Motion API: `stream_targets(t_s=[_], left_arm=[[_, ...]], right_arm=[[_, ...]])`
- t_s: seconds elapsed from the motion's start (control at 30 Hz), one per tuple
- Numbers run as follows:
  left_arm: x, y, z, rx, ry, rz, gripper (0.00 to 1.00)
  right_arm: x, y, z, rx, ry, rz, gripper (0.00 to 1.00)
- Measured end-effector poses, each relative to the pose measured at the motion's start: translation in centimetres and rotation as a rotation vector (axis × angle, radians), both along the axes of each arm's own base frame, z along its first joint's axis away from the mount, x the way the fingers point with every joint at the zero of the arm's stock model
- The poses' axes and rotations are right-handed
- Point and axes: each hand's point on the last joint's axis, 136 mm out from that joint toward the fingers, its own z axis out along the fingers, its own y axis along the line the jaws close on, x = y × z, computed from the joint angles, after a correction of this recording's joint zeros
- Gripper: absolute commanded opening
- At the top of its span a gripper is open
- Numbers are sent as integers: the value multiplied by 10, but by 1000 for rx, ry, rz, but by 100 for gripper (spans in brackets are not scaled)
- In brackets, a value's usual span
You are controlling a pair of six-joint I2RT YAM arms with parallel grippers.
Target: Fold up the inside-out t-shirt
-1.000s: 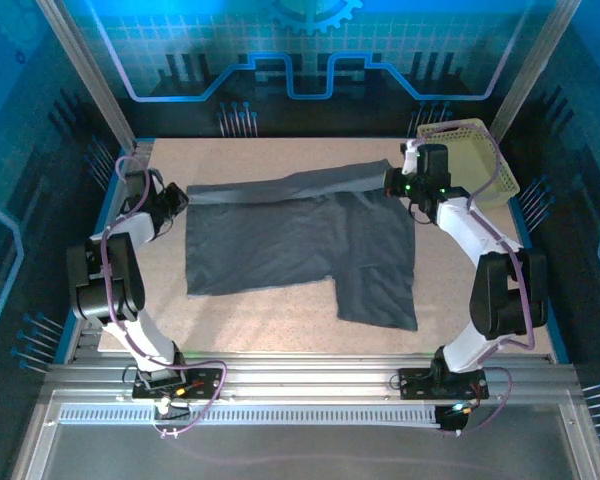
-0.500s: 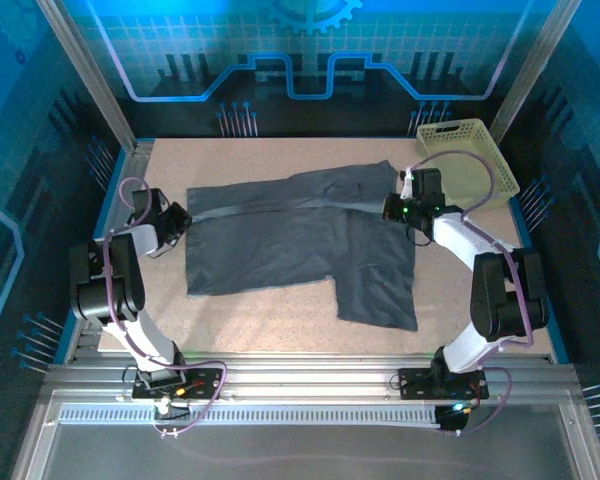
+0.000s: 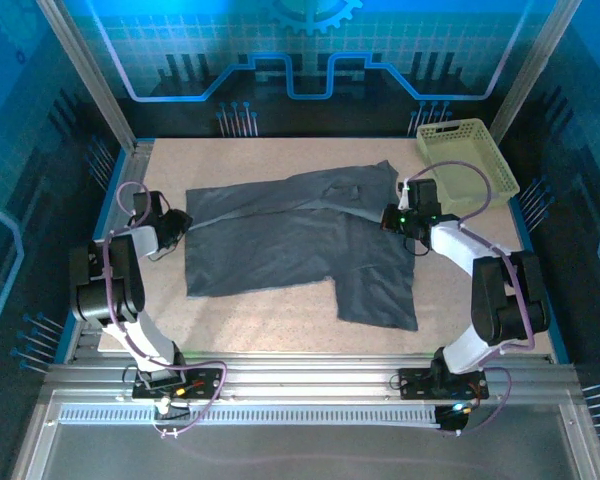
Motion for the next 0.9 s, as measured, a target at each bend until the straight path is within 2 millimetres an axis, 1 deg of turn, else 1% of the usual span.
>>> stream_targets(t_s=[0.13, 0.23, 0.37, 0.4, 0.5, 0.53, 0.57, 0.6, 0.67, 0.73, 0.8, 0.9], left_arm=[[-5, 2, 3, 9, 25, 13, 40], [-1, 4, 17, 18, 13, 16, 41], [16, 2, 51, 48, -43, -5, 43], [22, -1, 61, 58, -65, -20, 44], [36, -12, 81, 69, -108, -58, 44], [39, -16, 85, 69, -114, -68, 44], [43, -19, 89, 67, -119, -79, 44], [47, -21, 90, 64, -120, -87, 44], [57, -25, 91, 52, -114, -104, 44], [67, -25, 84, 40, -96, -114, 44], [74, -26, 73, 26, -68, -121, 44], [81, -28, 55, -3, -22, -136, 44]], right_arm=[[-2, 1, 11, 3, -20, 3, 0], [-6, 7, 23, 3, -41, 18, 0], [-12, 19, 31, -8, -55, 42, 3], [-12, 21, 31, -10, -56, 46, 6], [-13, 20, 25, -21, -39, 40, 10], [-14, 19, 22, -28, -30, 34, 18], [-14, 17, 17, -42, -18, 25, 29], [-15, 13, 13, -54, -2, 9, 38], [-19, 4, 5, -98, 36, -25, 50], [-19, -3, 5, -133, 53, -44, 52], [-12, -4, 16, -143, 39, -52, 52], [13, 3, 41, -133, -14, -47, 53]])
